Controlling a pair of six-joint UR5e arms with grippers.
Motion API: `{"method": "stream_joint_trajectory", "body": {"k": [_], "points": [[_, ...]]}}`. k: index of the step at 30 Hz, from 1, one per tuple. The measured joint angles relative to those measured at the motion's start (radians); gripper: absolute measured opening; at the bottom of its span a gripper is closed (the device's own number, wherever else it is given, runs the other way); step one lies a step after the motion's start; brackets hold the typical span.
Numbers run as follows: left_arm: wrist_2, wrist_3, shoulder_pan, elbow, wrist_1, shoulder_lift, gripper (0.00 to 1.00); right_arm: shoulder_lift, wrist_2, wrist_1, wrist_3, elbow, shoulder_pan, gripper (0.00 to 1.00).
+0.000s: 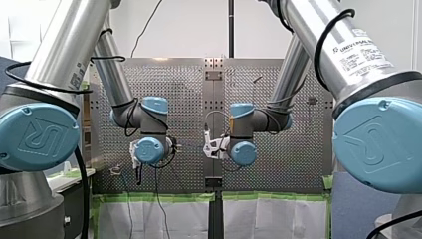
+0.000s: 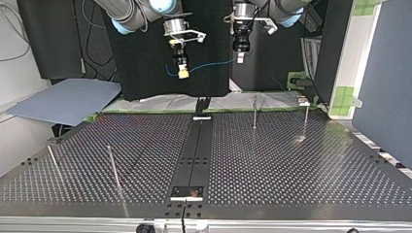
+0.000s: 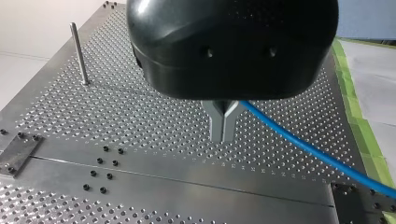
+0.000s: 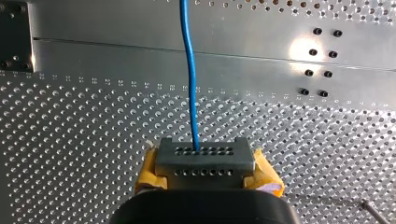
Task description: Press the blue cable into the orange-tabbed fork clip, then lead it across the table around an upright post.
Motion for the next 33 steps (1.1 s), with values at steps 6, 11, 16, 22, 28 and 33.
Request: {"method": "stream_joint_trajectory", "body": {"k": [6, 11, 16, 22, 28, 33], "points": [[0.000, 0.000, 0.000, 0.000, 0.000, 0.000, 0.00, 0.018, 0.017, 0.018, -0.017, 0.012, 0.006, 0.00], [0.000, 0.000, 0.000, 0.000, 0.000, 0.000, 0.00, 0.061, 0.034, 0.046, -0.034, 0.016, 0.007, 0.00], [0.000, 0.000, 0.000, 0.000, 0.000, 0.000, 0.00, 0.111, 0.037, 0.052, -0.037, 0.017, 0.008, 0.00], [0.000, 0.000, 0.000, 0.000, 0.000, 0.000, 0.00, 0.140, 0.037, 0.052, -0.037, 0.017, 0.008, 0.00], [0.011, 0.011, -0.005, -0.011, 0.011, 0.011, 0.00, 0.142, 0.037, 0.053, -0.037, 0.017, 0.008, 0.00], [0.047, 0.008, -0.005, -0.048, 0.000, 0.048, 0.00, 0.118, 0.061, 0.068, -0.012, 0.032, 0.011, 0.00]]}}
